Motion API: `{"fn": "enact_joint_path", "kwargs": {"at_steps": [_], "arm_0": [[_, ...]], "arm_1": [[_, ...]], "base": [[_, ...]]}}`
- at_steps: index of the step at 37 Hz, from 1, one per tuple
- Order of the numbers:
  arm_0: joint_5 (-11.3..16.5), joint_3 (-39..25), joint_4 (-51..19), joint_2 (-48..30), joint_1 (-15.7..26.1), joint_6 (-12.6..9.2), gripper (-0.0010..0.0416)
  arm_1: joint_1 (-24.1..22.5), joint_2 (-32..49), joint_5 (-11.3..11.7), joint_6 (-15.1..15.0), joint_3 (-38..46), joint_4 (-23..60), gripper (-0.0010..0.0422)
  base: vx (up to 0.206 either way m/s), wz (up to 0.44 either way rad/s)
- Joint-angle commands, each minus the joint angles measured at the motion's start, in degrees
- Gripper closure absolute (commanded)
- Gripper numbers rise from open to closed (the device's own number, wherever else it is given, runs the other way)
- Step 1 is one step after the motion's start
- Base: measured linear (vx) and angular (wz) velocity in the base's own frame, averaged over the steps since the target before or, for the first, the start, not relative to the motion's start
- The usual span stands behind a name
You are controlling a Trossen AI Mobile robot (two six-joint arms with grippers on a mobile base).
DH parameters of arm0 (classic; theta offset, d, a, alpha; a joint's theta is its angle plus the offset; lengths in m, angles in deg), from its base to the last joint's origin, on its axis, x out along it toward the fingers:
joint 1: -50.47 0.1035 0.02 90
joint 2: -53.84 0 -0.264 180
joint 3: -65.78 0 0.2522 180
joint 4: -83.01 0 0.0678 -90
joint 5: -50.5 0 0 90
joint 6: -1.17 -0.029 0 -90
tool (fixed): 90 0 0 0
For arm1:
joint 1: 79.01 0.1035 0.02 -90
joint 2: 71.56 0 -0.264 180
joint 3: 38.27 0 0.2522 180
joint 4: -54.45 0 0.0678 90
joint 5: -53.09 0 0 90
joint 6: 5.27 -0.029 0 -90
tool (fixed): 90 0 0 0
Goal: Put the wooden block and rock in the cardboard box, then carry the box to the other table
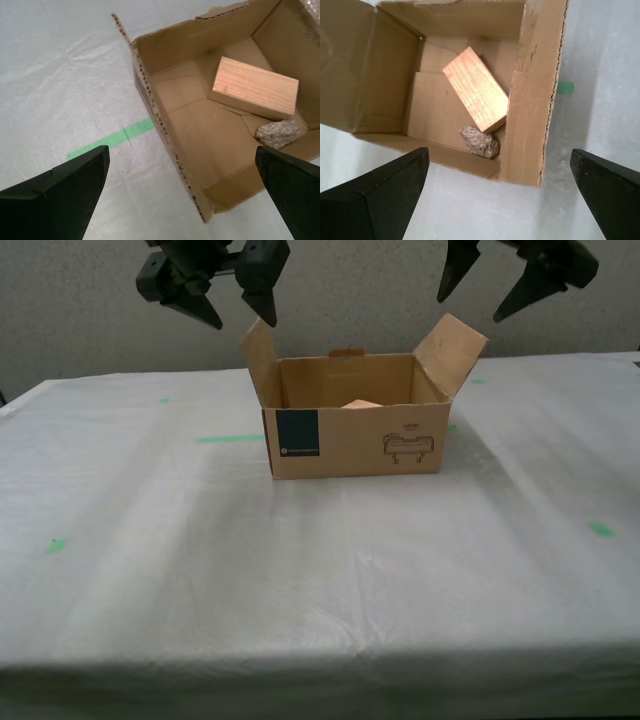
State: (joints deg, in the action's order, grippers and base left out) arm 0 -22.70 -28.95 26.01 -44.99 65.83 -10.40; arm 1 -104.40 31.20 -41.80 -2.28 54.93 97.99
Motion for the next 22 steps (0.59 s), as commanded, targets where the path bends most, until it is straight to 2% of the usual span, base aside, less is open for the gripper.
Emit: {"fn": "enact_joint_path", "kwargs": {"at_steps": [1,9,22], "arm_0": [[-0.17,0.2,-1.22,2.95,0.07,0.28,0.0012],[-0.17,0.24,-5.35,10.47,0.07,3.1,0.0012],[-0.22,2.23,-5.57,22.75,0.09,5.64,0.0012]], "arm_1": [[-0.7,-0.46,-0.33,-0.09,1.55,2.21,0.0012],[-2.54,-5.38,-0.31,-0.72,-0.24,2.36,0.0012],[-4.37,-21.97,-0.26,-0.59,-8.31,-0.44,0.0012]], "base": [[0.0,0.0],[0.0,0.0],[0.0,0.0]]}}
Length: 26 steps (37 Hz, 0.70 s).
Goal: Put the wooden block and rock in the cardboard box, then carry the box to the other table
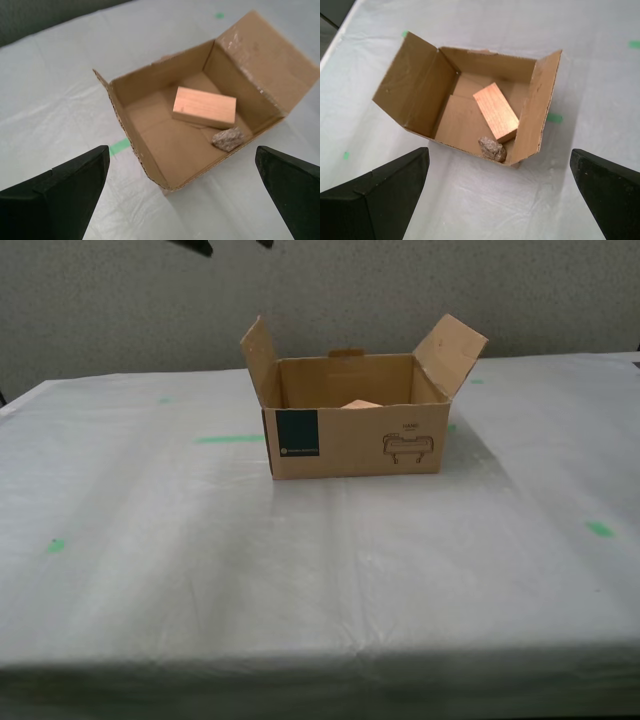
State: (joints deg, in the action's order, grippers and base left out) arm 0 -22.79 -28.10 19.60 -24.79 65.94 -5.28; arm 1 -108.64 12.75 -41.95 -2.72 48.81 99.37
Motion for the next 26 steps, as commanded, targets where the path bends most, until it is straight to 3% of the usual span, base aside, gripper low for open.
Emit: {"fn": "enact_joint_path", "kwargs": {"at_steps": [1,7,12,16,26], "arm_0": [[-0.13,2.14,1.27,3.56,-0.02,0.61,0.0012],[-0.15,8.44,4.48,9.55,-0.02,0.57,0.0012],[-0.15,14.43,7.45,13.99,-0.02,0.46,0.0012],[-0.13,18.03,7.19,16.5,-0.02,0.35,0.0012],[-0.11,25.27,7.28,21.4,0.0,-0.17,0.0012]], "arm_1": [[-0.13,-5.01,-0.07,0.02,-3.21,-2.54,0.0012],[-0.17,-13.18,1.68,1.64,-9.81,-7.48,0.0012],[-0.22,-18.69,1.68,4.44,-15.13,-9.94,0.0012],[-0.46,-21.49,1.68,7.02,-18.62,-9.9,0.0012],[-1.18,-24.44,1.62,9.09,-25.88,-9.88,0.0012]], "base": [[0.0,0.0],[0.0,0.0],[0.0,0.0],[0.0,0.0],[0.0,0.0]]}}
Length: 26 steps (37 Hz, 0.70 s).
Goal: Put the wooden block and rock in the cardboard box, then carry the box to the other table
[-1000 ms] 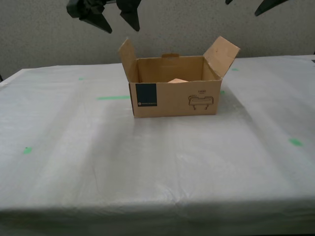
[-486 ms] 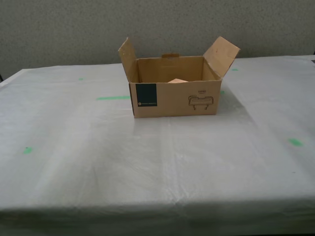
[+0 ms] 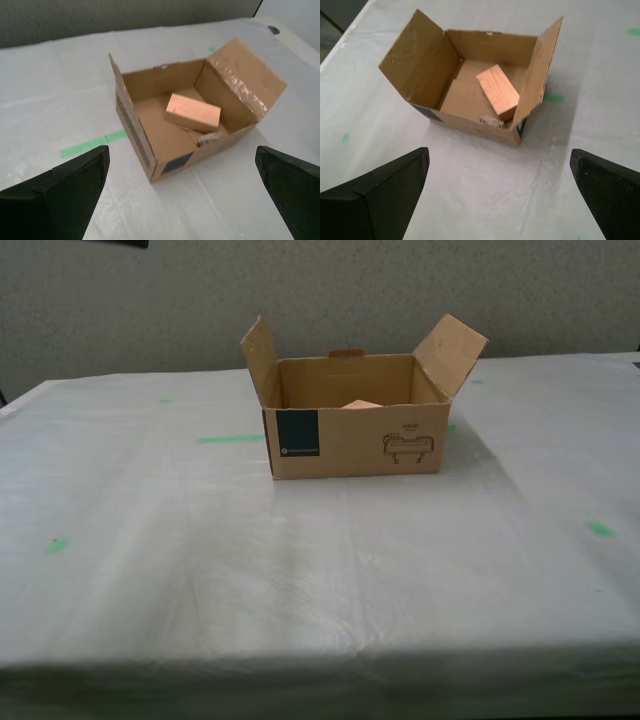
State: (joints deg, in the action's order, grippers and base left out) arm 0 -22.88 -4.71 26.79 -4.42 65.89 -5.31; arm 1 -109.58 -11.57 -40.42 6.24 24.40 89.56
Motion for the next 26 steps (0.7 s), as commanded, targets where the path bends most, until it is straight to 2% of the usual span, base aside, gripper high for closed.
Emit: {"fn": "enact_joint_path", "kwargs": {"at_steps": [1,14,26], "arm_0": [[-0.02,2.51,0.11,1.31,0.04,-0.15,0.0012],[-0.02,12.2,5.22,4.31,0.07,-0.22,0.0012],[-0.02,13.33,7.98,4.28,0.07,-0.85,0.0012]], "arm_1": [[-0.35,-0.11,0.09,0.15,-2.01,-0.15,0.0012],[-1.27,-0.35,0.07,-0.31,-8.15,-7.58,0.0012],[-1.31,-0.35,0.09,-0.66,-8.37,-8.85,0.0012]], "base": [[0.0,0.0],[0.0,0.0],[0.0,0.0]]}}
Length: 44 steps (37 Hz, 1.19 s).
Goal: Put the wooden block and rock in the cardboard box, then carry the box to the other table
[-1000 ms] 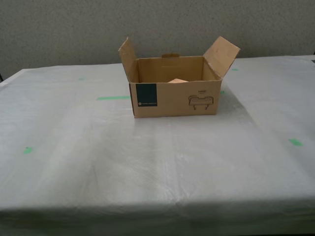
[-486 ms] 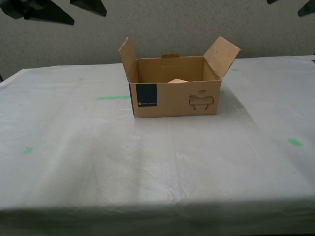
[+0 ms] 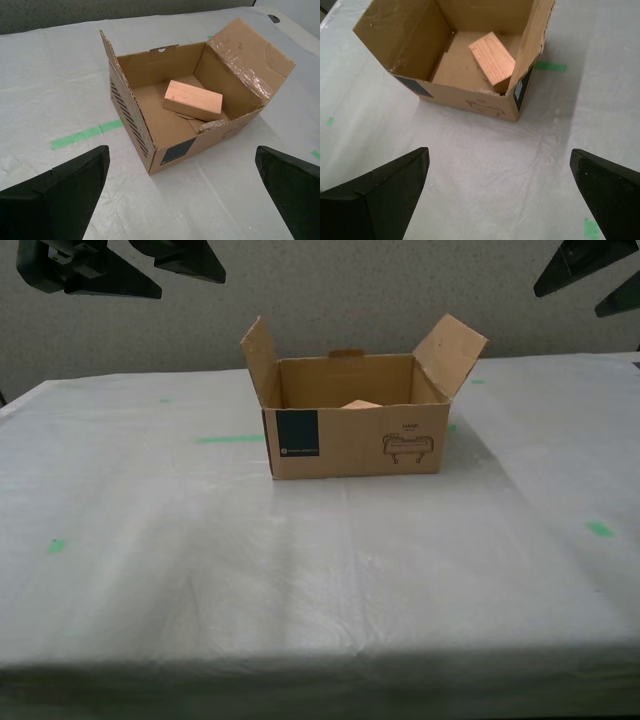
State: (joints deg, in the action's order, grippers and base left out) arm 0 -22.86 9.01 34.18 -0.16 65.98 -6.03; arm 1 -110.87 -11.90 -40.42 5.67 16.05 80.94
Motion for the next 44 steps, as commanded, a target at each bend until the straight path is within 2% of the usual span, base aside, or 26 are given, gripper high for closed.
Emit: {"fn": "enact_joint_path", "kwargs": {"at_steps": [1,17,44], "arm_0": [[-0.04,-0.61,0.61,0.02,-0.02,-0.13,0.0012],[-0.02,-2.71,0.7,0.02,-0.02,-0.13,0.0013],[-0.04,-2.78,0.72,0.02,-0.02,-0.13,0.0012]], "arm_1": [[-0.04,-0.02,0.07,-0.07,-0.02,-0.26,0.0012],[-0.04,-0.02,0.07,0.72,-0.02,-0.02,0.0012],[-0.02,-0.02,0.07,0.68,0.0,-0.02,0.0012]], "base": [[0.0,0.0],[0.0,0.0],[0.0,0.0]]}}
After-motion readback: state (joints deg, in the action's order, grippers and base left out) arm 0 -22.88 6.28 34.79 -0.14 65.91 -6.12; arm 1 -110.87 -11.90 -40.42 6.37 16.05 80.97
